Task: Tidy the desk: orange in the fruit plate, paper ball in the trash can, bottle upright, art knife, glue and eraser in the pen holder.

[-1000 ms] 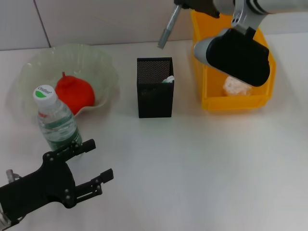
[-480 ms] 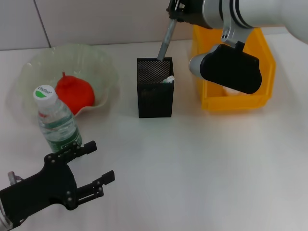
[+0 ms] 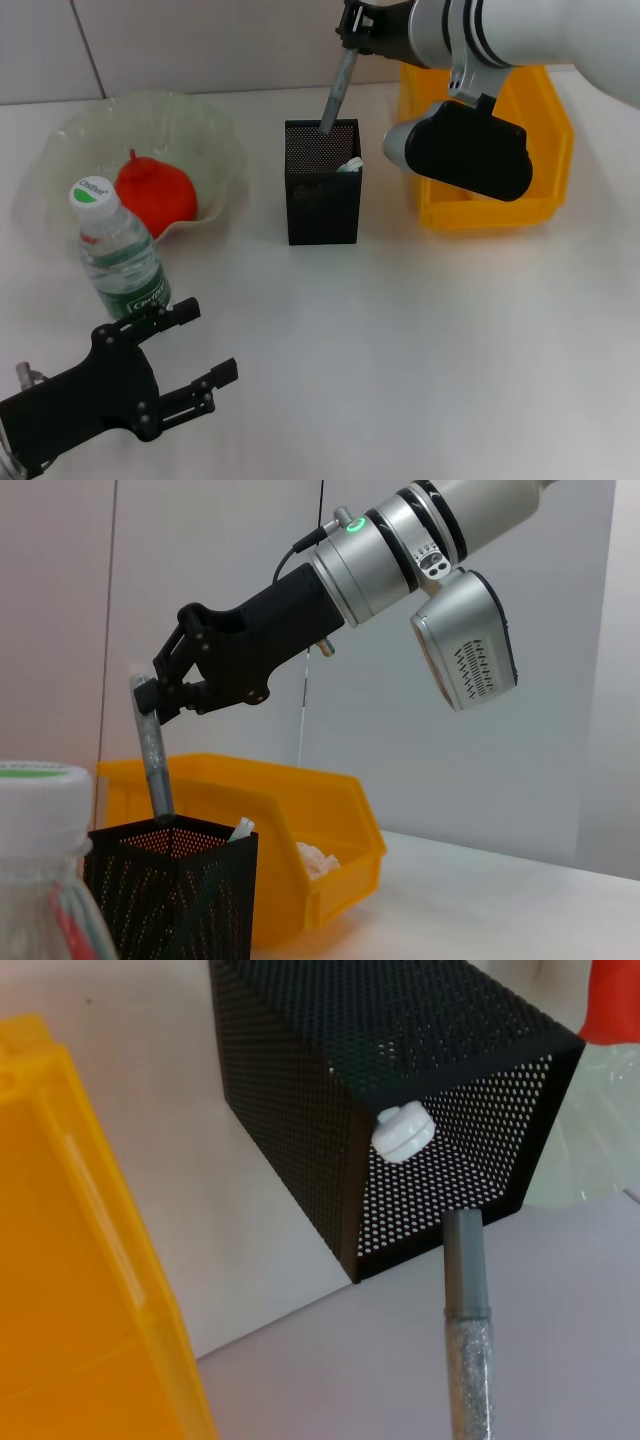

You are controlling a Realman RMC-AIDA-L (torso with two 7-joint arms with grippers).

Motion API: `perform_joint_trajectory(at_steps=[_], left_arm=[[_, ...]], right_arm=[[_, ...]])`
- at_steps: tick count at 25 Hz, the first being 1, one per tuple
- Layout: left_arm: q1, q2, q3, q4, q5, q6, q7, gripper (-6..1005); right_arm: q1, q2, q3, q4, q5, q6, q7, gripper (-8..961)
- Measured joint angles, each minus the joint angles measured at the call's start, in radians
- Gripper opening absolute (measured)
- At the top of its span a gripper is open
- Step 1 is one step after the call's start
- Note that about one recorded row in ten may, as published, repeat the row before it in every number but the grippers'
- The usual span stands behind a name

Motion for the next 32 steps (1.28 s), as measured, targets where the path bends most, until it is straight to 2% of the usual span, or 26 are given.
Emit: perform_joint_trajectory(at_steps=[32], left_arm=[[-0.002,0.0,0.0,-0.012,-0.008,-0.005,0.01,802]], right_arm=[[0.013,0.0,-0.051,0.008,-0.003,-0.011,0.092,132]])
